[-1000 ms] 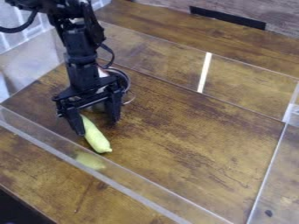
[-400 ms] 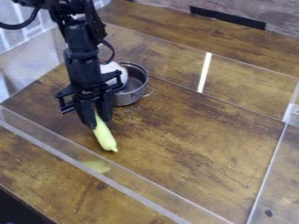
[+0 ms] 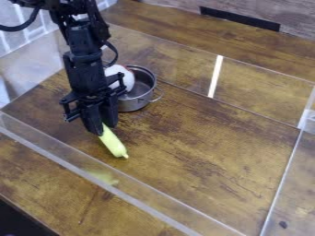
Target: Move the green spoon to the right
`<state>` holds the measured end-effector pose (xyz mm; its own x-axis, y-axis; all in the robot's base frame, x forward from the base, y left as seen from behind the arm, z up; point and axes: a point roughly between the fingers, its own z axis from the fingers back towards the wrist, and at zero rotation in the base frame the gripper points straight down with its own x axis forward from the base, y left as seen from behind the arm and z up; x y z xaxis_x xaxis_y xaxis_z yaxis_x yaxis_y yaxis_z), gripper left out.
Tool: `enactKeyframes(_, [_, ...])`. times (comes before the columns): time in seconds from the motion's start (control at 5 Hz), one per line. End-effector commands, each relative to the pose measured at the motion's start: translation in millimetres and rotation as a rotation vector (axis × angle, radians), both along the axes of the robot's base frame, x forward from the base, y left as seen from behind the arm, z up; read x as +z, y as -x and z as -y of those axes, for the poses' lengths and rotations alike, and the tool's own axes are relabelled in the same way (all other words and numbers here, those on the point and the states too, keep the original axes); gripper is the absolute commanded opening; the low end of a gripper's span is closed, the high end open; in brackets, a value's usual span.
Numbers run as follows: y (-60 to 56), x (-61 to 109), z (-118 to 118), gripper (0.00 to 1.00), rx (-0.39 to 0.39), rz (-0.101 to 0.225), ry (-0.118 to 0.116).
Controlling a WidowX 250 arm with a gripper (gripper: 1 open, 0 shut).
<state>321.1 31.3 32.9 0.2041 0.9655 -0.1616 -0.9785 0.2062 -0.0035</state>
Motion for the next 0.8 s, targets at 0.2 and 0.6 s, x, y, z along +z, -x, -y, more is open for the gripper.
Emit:
enactKeyframes(0.2, [-7.0, 1.1, 23.4, 0.00, 0.185, 0.007, 0.020])
enactKeyframes(0.6, [-7.4, 4.5, 16.0, 0.00, 0.325, -0.016, 0.028])
